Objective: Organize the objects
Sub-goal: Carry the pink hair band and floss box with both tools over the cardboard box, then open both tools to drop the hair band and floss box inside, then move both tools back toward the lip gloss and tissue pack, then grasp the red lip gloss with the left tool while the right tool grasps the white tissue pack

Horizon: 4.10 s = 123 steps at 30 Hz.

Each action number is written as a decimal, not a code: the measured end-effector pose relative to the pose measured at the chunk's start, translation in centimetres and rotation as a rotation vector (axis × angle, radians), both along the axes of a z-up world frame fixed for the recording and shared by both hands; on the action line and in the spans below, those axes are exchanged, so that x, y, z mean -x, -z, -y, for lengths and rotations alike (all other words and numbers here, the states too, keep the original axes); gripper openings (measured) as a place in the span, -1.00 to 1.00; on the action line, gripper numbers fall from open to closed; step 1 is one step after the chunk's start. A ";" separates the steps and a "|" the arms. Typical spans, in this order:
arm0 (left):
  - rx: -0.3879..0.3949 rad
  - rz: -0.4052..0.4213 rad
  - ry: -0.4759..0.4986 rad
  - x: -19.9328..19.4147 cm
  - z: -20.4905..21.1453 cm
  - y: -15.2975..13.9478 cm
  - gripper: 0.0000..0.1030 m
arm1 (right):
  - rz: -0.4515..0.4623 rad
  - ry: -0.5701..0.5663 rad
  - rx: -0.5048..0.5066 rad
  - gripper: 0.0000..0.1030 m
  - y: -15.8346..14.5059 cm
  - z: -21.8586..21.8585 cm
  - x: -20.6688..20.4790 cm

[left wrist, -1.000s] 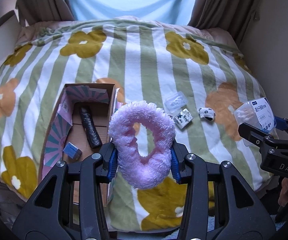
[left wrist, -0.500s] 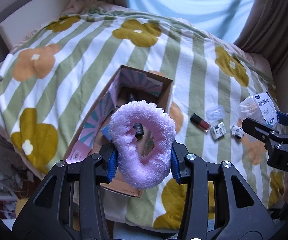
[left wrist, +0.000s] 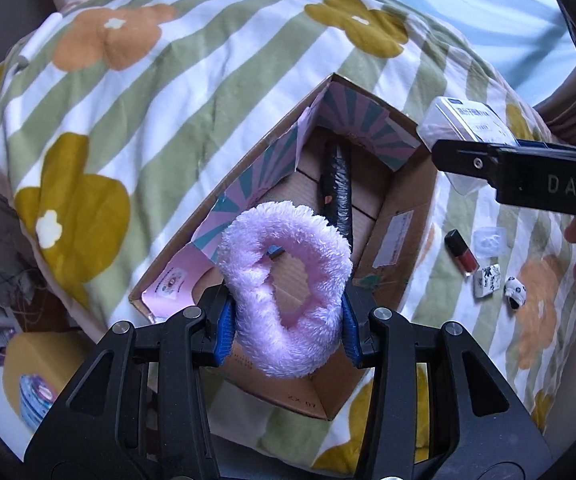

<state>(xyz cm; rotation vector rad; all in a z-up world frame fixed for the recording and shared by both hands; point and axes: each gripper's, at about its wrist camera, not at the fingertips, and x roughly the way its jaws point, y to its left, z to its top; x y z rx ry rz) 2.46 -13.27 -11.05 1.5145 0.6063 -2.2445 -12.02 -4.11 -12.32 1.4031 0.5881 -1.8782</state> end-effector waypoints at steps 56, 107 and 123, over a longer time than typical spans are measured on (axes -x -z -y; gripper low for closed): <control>0.056 -0.088 0.242 1.2 -5.8 -5.2 1.00 | 0.009 0.060 0.096 0.99 -4.9 -5.0 -0.8; 0.056 -0.017 0.769 12.6 -24.7 0.6 1.00 | -0.204 0.540 0.114 0.99 -0.8 -32.4 -6.3; 0.102 0.125 0.821 19.0 -27.0 13.8 0.99 | -0.108 0.339 0.063 0.70 13.8 -29.5 0.1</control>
